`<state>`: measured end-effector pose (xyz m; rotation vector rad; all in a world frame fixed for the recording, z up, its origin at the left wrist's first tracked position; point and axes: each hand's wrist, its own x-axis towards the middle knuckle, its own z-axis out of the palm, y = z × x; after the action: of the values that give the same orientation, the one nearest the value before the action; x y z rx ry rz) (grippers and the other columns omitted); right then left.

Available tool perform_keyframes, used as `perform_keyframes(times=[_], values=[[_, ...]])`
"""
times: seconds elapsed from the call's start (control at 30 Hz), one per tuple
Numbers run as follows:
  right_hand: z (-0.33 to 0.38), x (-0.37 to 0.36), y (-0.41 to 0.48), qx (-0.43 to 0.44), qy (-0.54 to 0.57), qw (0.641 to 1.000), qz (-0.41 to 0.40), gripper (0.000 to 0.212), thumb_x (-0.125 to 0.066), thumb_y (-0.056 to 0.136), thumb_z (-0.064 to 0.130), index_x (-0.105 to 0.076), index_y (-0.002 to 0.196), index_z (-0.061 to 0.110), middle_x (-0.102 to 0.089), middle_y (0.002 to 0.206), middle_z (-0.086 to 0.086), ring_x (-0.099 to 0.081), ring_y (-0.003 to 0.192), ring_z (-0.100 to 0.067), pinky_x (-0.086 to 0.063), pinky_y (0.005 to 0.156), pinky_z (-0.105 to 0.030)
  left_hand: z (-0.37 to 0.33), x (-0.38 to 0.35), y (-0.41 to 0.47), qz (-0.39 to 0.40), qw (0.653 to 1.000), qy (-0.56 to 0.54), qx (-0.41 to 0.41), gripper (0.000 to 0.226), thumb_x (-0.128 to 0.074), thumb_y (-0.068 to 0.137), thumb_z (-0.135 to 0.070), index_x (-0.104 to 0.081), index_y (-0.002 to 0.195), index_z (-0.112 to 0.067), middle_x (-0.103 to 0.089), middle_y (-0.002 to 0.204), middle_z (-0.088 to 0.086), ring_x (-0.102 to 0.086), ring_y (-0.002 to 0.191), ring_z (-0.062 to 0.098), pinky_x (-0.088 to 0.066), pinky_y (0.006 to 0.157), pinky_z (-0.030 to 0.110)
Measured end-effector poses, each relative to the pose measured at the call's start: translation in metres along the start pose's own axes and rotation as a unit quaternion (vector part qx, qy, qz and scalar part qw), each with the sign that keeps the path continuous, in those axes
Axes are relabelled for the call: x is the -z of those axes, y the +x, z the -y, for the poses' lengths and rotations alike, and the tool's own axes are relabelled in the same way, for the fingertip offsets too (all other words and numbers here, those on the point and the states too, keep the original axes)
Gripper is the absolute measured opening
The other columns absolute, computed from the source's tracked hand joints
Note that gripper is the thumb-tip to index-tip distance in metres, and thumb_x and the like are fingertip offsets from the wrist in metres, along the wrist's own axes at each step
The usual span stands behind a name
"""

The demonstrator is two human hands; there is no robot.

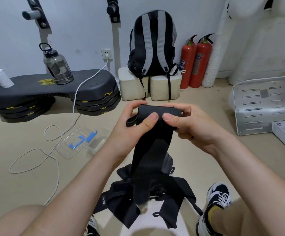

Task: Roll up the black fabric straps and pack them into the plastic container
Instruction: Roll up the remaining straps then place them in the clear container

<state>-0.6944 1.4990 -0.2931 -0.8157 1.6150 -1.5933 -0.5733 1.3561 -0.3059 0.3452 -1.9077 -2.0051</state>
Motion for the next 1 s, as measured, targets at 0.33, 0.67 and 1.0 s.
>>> perform_keyframes(times=[0.33,0.67,1.0], values=[[-0.003,-0.009,-0.001,0.024,-0.019,0.999,-0.032,0.045,-0.082,0.066,0.022,-0.069,0.11,0.022,-0.065,0.072,0.012,-0.051,0.056,0.0,-0.029,0.049,-0.018,-0.006,0.002,-0.001,-0.012,0.998,0.054,0.023,0.026,-0.07,0.08,-0.041,-0.067,0.096,-0.02,-0.067,0.079,-0.006,-0.065,0.074,0.009,-0.054,0.061,0.028],[-0.019,-0.033,-0.001,-0.104,0.15,0.983,-0.032,0.03,-0.068,0.088,0.014,-0.064,0.115,0.001,-0.073,0.097,-0.016,-0.072,0.081,-0.024,-0.061,0.068,-0.034,-0.003,0.0,0.003,-0.129,0.981,-0.14,-0.025,0.032,-0.071,0.072,-0.03,-0.065,0.103,-0.021,-0.072,0.091,0.001,-0.069,0.081,0.016,-0.055,0.062,0.032],[-0.021,-0.038,0.001,-0.151,0.149,0.973,-0.087,0.011,-0.068,0.09,0.007,-0.071,0.098,0.001,-0.074,0.087,-0.016,-0.069,0.069,-0.024,-0.056,0.059,-0.027,0.006,-0.003,0.003,-0.137,0.988,-0.03,-0.068,0.027,-0.073,0.085,-0.005,-0.068,0.108,-0.018,-0.074,0.092,-0.005,-0.07,0.087,0.012,-0.059,0.079,0.035]])
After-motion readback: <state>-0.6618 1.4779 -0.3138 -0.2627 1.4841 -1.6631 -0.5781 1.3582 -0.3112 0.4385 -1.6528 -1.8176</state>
